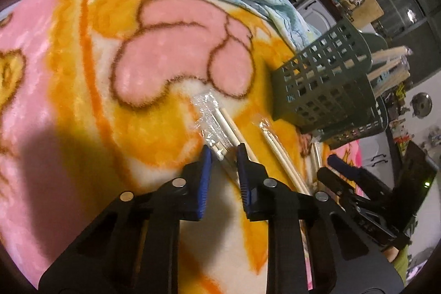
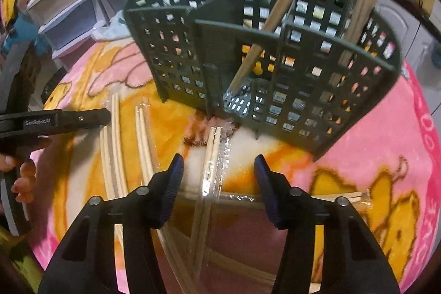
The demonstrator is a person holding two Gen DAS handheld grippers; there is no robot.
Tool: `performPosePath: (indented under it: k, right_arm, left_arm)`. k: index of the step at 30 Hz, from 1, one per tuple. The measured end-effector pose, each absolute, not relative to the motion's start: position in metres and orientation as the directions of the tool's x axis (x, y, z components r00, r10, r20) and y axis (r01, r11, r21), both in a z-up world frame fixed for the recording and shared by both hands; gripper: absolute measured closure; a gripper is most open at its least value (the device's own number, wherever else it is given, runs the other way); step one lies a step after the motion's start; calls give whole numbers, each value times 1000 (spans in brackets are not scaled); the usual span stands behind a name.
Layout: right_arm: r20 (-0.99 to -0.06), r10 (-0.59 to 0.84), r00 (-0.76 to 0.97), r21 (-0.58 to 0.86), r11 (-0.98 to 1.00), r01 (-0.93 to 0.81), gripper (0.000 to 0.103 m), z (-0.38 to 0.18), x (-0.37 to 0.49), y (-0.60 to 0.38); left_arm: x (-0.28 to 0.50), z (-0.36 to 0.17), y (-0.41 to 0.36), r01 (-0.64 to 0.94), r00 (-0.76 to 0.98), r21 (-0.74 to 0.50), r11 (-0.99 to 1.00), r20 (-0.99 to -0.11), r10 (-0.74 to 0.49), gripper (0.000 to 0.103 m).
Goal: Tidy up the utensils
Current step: 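Grasp a wrapped chopstick with the right gripper while the left gripper grasps another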
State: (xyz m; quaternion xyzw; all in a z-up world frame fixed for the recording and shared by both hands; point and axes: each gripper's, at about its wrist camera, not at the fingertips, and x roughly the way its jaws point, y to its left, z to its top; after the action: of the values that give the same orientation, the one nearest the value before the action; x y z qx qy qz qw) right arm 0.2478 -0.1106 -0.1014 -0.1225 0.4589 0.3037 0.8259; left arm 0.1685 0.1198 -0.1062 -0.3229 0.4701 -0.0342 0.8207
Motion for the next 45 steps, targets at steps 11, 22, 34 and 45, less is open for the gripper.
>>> performPosePath:
  k: [11, 22, 34, 45]
  right_arm:
    - [-867, 369, 336, 117, 805, -582, 67, -112, 260, -103]
    - [-861, 392, 323, 146, 800, -581, 91, -100, 260, -115]
    - [-790, 482, 379, 183, 776, -604, 92, -56, 237, -130]
    - [-717, 525, 459, 176, 774, -609, 93, -14, 205, -156]
  left_arm:
    - [168, -110, 128, -233, 563, -601, 765, -725, -398, 93]
    - [164, -105, 140, -235, 578, -646, 726, -693, -430, 96]
    - [146, -43, 135, -124, 678, -625, 771, -620, -394, 99]
    - [146, 11, 95, 54, 715, -584, 810, -544, -440, 101]
